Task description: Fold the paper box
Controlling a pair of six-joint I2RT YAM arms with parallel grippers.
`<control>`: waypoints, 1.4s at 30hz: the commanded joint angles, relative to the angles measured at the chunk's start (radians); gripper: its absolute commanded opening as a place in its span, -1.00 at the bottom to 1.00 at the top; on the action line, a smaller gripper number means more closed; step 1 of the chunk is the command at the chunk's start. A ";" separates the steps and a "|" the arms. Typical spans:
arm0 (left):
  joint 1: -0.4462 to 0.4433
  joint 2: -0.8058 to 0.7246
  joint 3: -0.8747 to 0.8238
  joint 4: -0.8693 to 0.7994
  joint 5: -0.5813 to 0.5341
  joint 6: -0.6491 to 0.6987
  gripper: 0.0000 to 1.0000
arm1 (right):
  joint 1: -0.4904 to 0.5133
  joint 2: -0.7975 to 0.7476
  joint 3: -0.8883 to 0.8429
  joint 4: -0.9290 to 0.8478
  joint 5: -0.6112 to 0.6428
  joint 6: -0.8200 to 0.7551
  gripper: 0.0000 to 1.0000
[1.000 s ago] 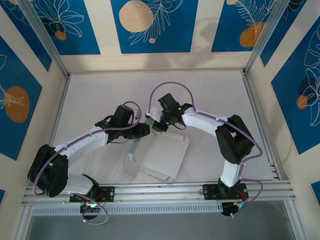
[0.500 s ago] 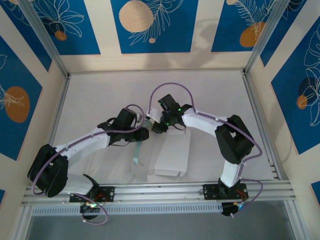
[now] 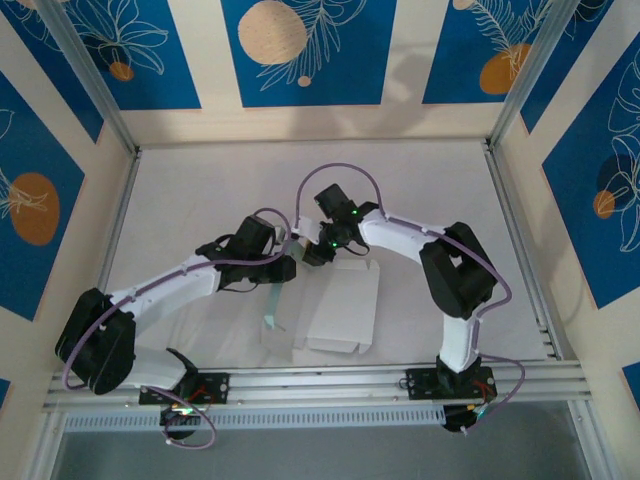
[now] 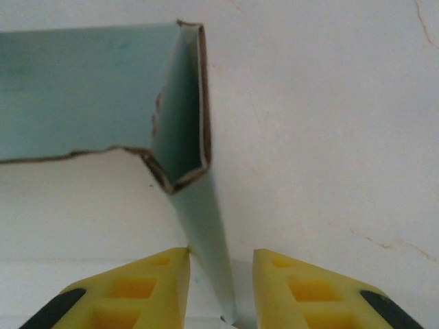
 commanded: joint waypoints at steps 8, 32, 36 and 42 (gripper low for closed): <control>-0.017 0.007 0.054 -0.030 0.009 0.051 -0.50 | 0.019 0.058 0.052 -0.032 0.007 -0.008 -0.91; -0.013 -0.062 0.087 -0.062 0.003 -0.007 0.05 | 0.077 -0.042 -0.151 0.240 0.330 0.180 -1.00; -0.004 -0.123 0.113 -0.113 -0.001 0.003 0.28 | 0.069 -0.065 -0.179 0.260 0.293 0.156 -1.00; 0.027 -0.192 0.158 -0.205 -0.012 0.057 0.30 | 0.060 -0.104 -0.226 0.316 0.249 0.159 -1.00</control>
